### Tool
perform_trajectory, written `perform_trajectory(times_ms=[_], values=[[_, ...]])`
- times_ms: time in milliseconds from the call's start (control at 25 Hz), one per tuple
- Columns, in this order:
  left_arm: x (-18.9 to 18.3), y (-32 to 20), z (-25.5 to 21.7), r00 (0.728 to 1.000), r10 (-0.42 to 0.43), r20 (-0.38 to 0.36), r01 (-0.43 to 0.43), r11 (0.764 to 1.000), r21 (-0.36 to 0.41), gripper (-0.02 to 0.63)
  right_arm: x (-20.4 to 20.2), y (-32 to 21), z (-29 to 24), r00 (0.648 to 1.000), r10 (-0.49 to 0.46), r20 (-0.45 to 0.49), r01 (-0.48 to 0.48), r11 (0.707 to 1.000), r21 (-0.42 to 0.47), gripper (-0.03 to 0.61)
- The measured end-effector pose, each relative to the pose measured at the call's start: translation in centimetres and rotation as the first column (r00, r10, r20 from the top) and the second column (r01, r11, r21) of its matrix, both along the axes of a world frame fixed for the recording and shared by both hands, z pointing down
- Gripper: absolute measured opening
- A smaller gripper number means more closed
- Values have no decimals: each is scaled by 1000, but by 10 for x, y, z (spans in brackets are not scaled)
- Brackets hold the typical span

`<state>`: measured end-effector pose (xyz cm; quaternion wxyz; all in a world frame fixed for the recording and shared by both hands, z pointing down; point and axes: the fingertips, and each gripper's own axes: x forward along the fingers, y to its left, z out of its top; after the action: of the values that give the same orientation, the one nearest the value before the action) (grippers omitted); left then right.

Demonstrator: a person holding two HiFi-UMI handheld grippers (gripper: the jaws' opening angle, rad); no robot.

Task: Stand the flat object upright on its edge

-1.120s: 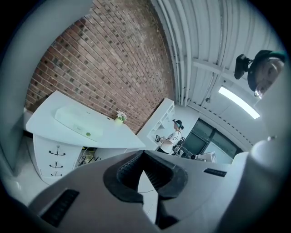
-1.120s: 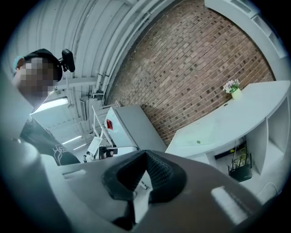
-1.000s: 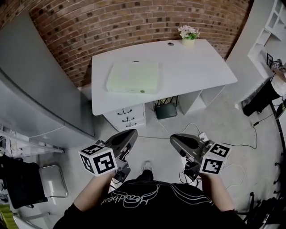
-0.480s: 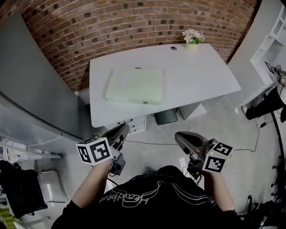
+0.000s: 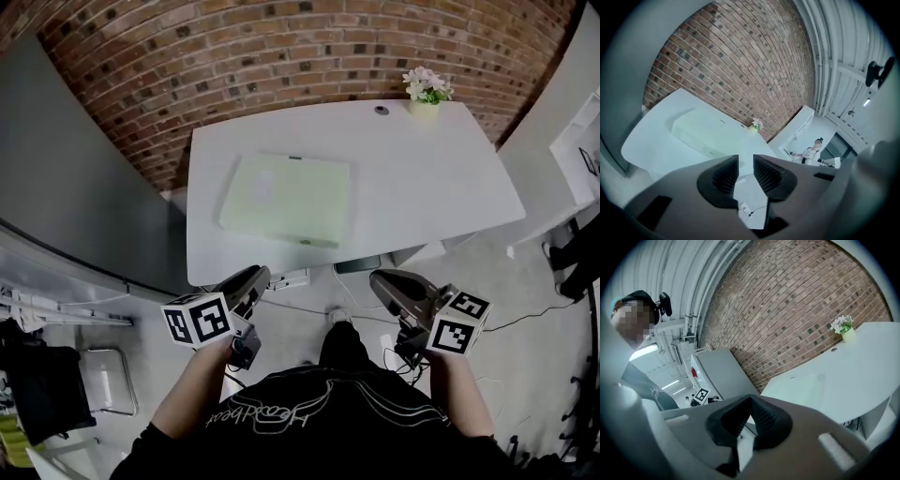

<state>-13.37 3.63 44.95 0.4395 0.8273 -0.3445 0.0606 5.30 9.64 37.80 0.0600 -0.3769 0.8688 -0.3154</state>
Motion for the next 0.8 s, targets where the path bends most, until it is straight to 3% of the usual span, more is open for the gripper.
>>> perform_trajectory(times_ms=[280,440,680,800], values=[[2,-58,28,989,-140,50,142,989,-38,117,19,-88,16,990,-141,-33,140,990,-13,5],[0,-79,44,971,-232,61,237,967,-89,153,24,-132,30,974,-224,-42,222,973,-57,5],[-10,-107,71,920,-383,84,392,906,-157,209,29,-188,54,949,-310,-62,304,948,-93,5],[-20,-117,91,878,-471,86,478,852,-214,209,25,-207,64,938,-341,-57,335,937,-103,5]])
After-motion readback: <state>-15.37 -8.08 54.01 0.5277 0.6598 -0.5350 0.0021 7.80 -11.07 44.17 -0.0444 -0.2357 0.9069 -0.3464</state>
